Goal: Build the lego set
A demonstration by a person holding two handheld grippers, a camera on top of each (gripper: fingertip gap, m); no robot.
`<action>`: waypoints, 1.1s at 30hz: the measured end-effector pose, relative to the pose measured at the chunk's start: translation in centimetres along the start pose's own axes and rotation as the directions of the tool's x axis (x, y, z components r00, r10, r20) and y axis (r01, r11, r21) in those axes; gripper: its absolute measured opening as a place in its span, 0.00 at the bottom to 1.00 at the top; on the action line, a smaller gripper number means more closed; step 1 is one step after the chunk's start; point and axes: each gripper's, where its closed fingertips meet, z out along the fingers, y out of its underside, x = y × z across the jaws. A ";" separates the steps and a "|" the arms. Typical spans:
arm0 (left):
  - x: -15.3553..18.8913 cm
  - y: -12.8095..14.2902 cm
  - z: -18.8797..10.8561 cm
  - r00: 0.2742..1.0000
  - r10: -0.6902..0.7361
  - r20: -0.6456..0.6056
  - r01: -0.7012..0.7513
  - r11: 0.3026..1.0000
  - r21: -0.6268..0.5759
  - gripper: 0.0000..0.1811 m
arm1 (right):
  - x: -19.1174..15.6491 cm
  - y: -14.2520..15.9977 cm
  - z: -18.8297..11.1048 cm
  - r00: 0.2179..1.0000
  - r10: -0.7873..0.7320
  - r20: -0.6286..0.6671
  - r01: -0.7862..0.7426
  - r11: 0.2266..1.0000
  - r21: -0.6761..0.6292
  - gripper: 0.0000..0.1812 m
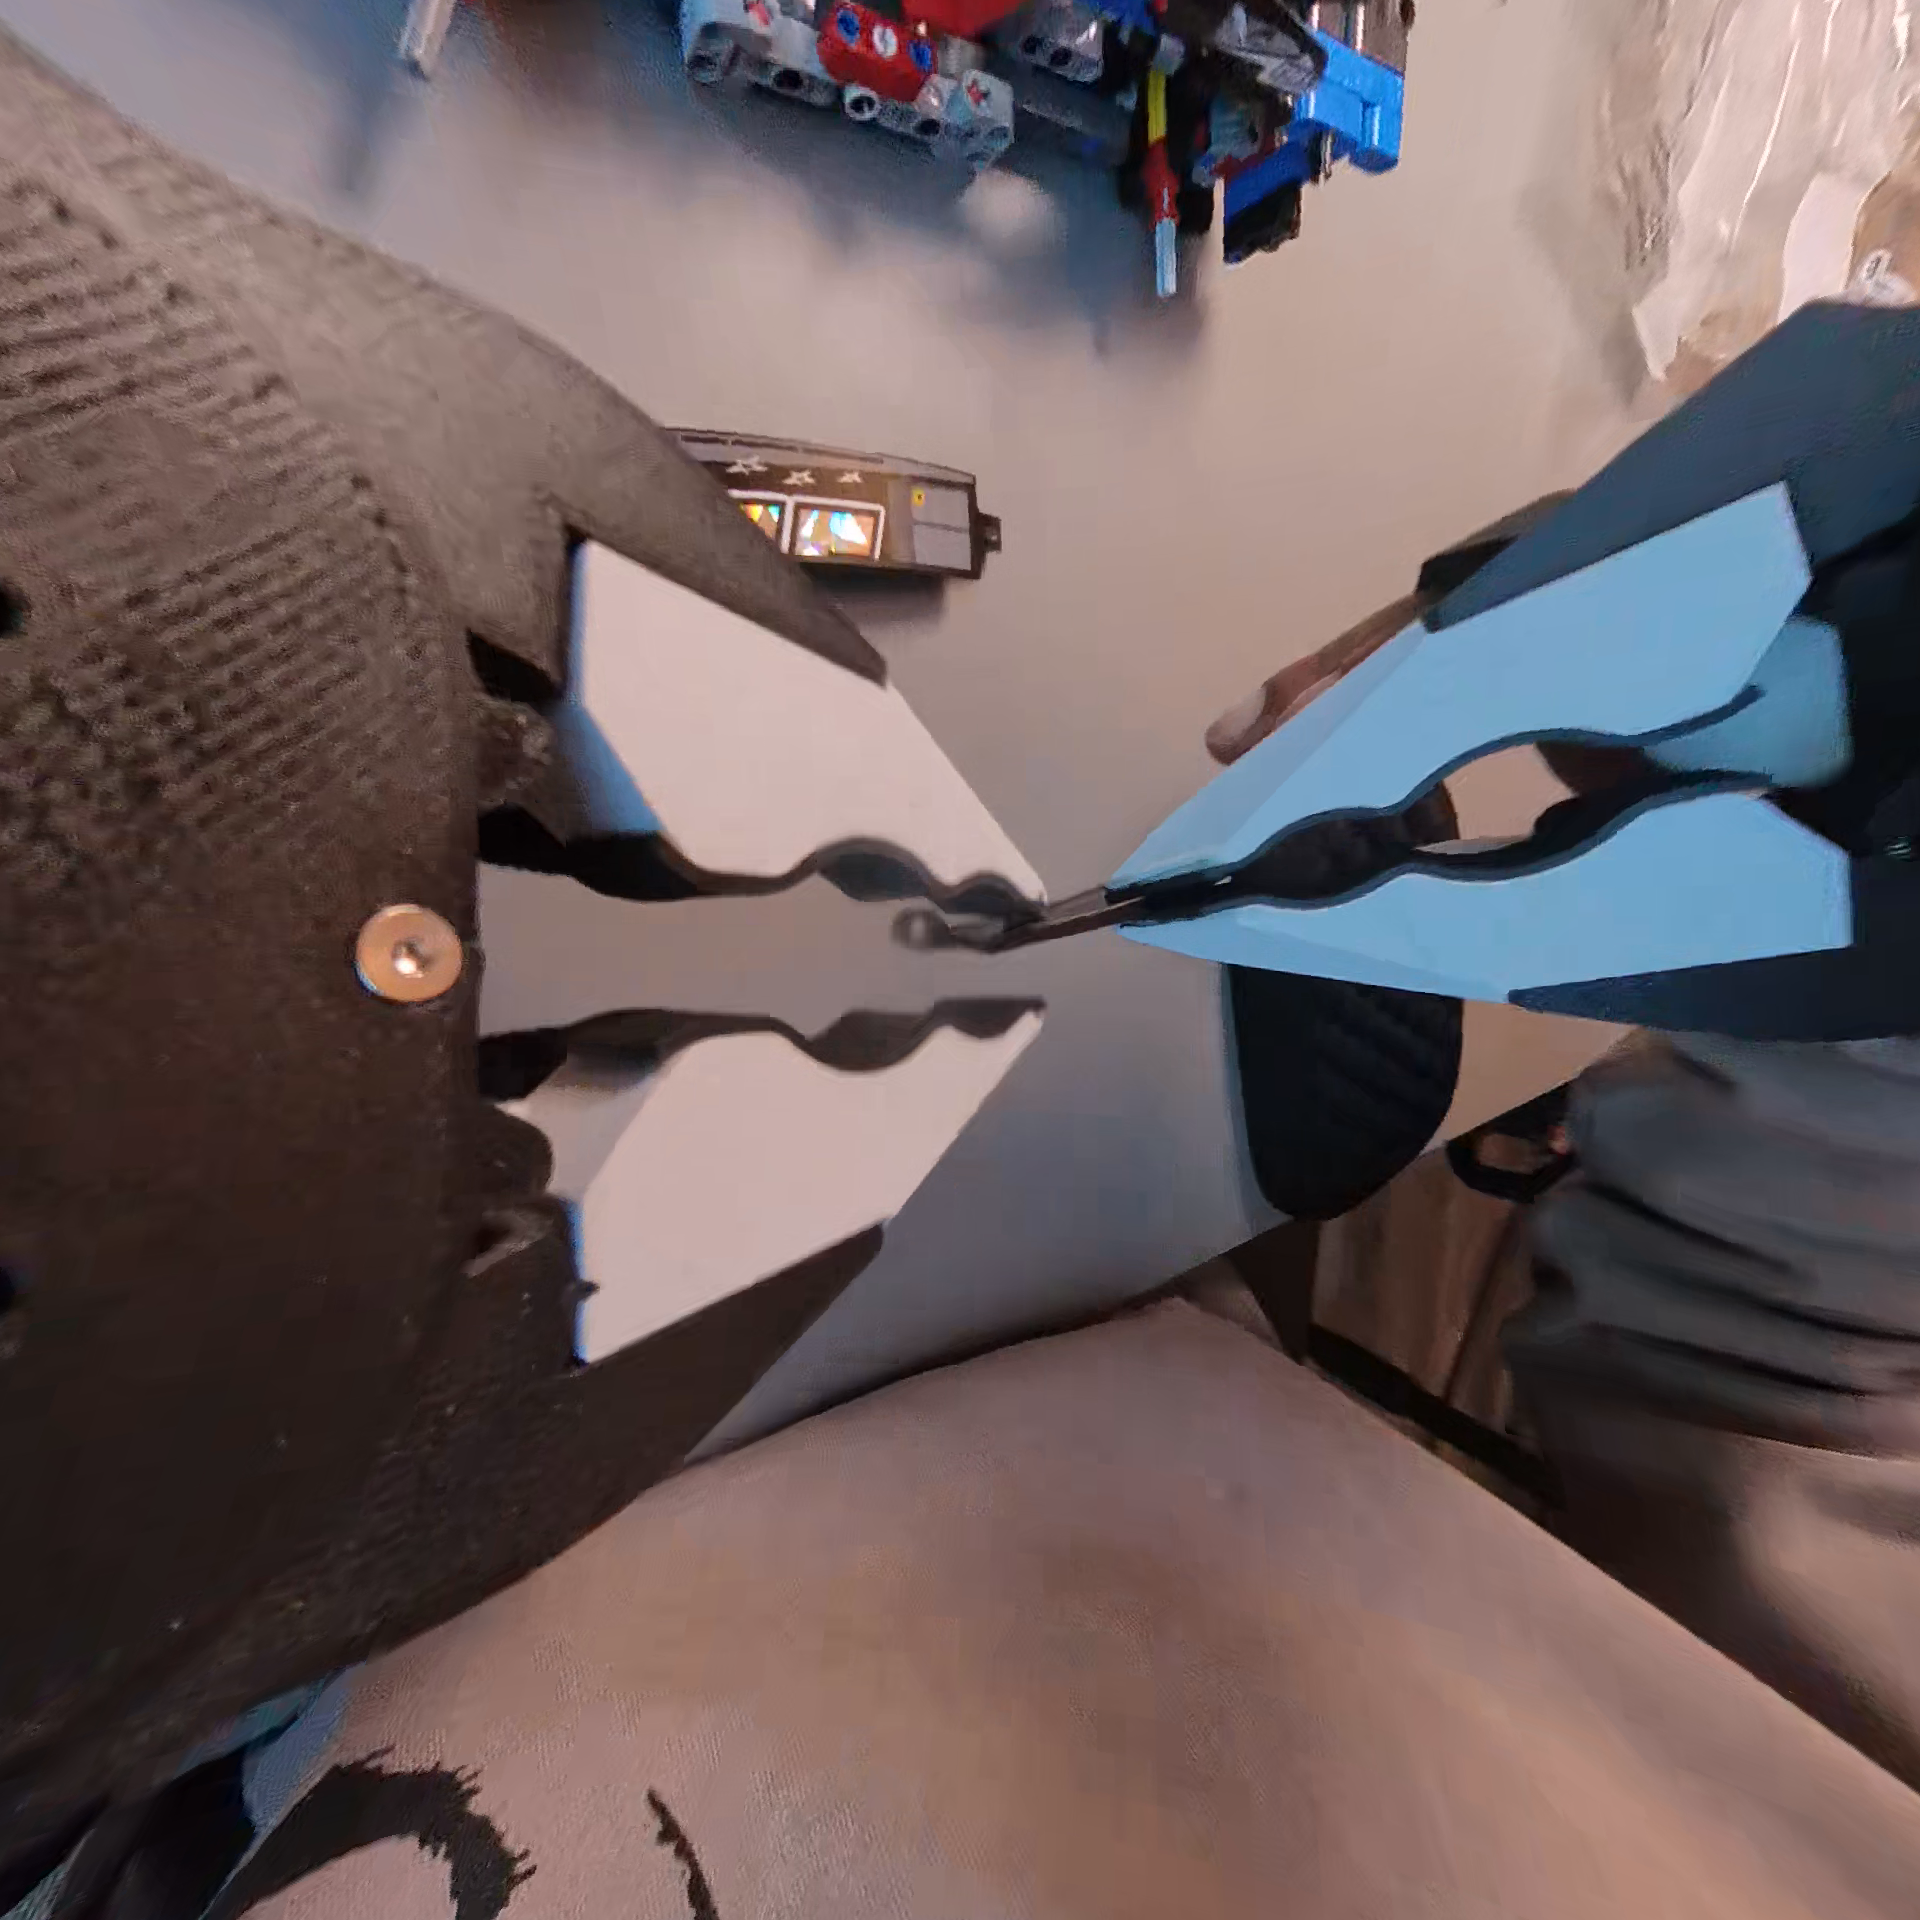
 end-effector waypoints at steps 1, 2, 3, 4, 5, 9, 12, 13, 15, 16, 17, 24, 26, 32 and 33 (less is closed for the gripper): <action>-0.3 -0.1 0.2 0.999 0.018 0.031 -0.018 1.000 -0.016 0.01 | -0.2 0.0 -0.2 1.000 -0.014 0.007 0.014 0.999 -0.033 0.00; -0.2 -0.3 0.2 0.999 0.018 0.031 -0.017 1.000 -0.019 0.00 | -0.3 0.0 -0.5 1.000 -0.029 0.009 0.029 0.998 -0.059 0.00; -0.1 -0.6 0.2 1.000 0.011 0.021 -0.011 1.000 -0.009 0.00 | -0.6 -0.2 -0.7 0.999 -0.035 0.023 0.037 0.998 -0.059 0.01; 0.0 -1.0 0.0 1.000 0.006 0.022 -0.006 1.000 0.017 0.00 | -0.6 -0.5 -1.1 0.999 -0.037 0.020 0.038 0.998 -0.047 0.01; -0.1 -1.6 -0.3 1.000 -0.013 0.025 0.011 0.998 0.065 0.00 | -0.3 -1.1 -1.7 0.999 -0.039 -0.006 0.039 0.999 -0.005 0.02; -1.0 -5.3 -4.0 0.979 -0.192 -0.073 0.205 0.882 0.424 0.00 | 2.5 -5.2 -7.5 0.979 0.112 -0.173 -0.009 0.862 0.507 0.30; -1.9 -7.0 -6.6 0.958 -0.260 -0.123 0.280 0.748 0.602 0.00 | 3.8 -5.7 -10.8 0.944 0.320 -0.077 -0.115 0.540 0.834 0.36; -2.2 -7.4 -7.1 0.951 -0.275 -0.142 0.301 0.707 0.641 0.00 | 4.0 -5.6 -10.3 0.933 0.361 -0.010 -0.169 0.459 0.872 0.36; -2.6 -7.9 -7.0 0.941 -0.299 -0.160 0.325 0.663 0.674 0.00 | 4.0 -6.0 -8.3 0.910 0.403 0.096 -0.251 0.353 0.901 0.32; -2.6 -8.0 -6.6 0.939 -0.303 -0.162 0.329 0.664 0.672 0.00 | 3.8 -6.6 -7.7 0.908 0.398 0.132 -0.268 0.309 0.912 0.28; -2.6 -8.1 -6.1 0.937 -0.308 -0.165 0.336 0.665 0.667 0.00 | 3.7 -7.1 -7.4 0.909 0.387 0.158 -0.278 0.278 0.920 0.21; -2.6 -7.6 -5.0 0.905 -0.351 -0.239 0.419 0.644 0.640 0.05 | 3.7 -7.5 -6.6 0.904 0.367 0.220 -0.339 0.301 0.891 0.00; -2.3 -7.2 -4.6 0.921 -0.331 -0.204 0.384 0.694 0.609 0.11 | 3.6 -7.1 -6.8 0.887 0.354 0.295 -0.402 0.279 0.872 0.00; -3.3 -6.6 -4.0 0.910 -0.376 -0.172 0.403 0.712 0.576 0.02 | 4.0 -6.4 -6.0 0.895 0.392 0.211 -0.364 0.371 0.854 0.00; -3.5 -6.5 -4.0 0.902 -0.390 -0.186 0.422 0.703 0.573 0.03 | 4.2 -6.2 -5.8 0.898 0.402 0.178 -0.344 0.392 0.853 0.00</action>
